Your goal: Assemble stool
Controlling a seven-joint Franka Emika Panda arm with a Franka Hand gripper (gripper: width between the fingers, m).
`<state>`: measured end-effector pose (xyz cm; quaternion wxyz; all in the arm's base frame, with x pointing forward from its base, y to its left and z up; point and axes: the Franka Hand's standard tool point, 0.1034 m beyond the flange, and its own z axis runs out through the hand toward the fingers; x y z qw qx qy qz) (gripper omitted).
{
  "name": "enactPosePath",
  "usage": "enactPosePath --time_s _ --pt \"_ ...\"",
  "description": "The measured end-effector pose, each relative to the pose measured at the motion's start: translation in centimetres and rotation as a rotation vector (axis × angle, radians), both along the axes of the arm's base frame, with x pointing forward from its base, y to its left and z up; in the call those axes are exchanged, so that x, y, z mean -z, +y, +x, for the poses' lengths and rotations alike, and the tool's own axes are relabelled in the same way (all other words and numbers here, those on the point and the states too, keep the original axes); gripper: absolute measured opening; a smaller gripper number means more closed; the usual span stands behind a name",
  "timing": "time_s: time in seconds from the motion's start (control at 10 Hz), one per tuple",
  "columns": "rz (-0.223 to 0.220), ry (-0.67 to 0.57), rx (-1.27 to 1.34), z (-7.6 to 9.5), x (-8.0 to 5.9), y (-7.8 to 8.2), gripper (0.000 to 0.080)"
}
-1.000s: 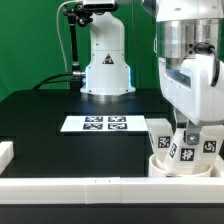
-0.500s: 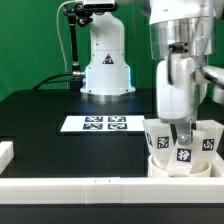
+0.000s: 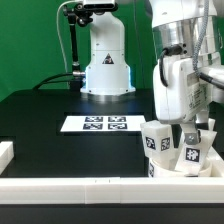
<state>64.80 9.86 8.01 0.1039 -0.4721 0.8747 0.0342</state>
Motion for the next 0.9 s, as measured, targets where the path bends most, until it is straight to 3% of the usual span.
enactPosePath --time_s 0.6,0.9 --pt "0.066 -0.037 0.144 0.03 -0.08 1.05 0.0340" --pt "0.060 -0.045 0.101 0.01 -0.05 1.15 0.0340"
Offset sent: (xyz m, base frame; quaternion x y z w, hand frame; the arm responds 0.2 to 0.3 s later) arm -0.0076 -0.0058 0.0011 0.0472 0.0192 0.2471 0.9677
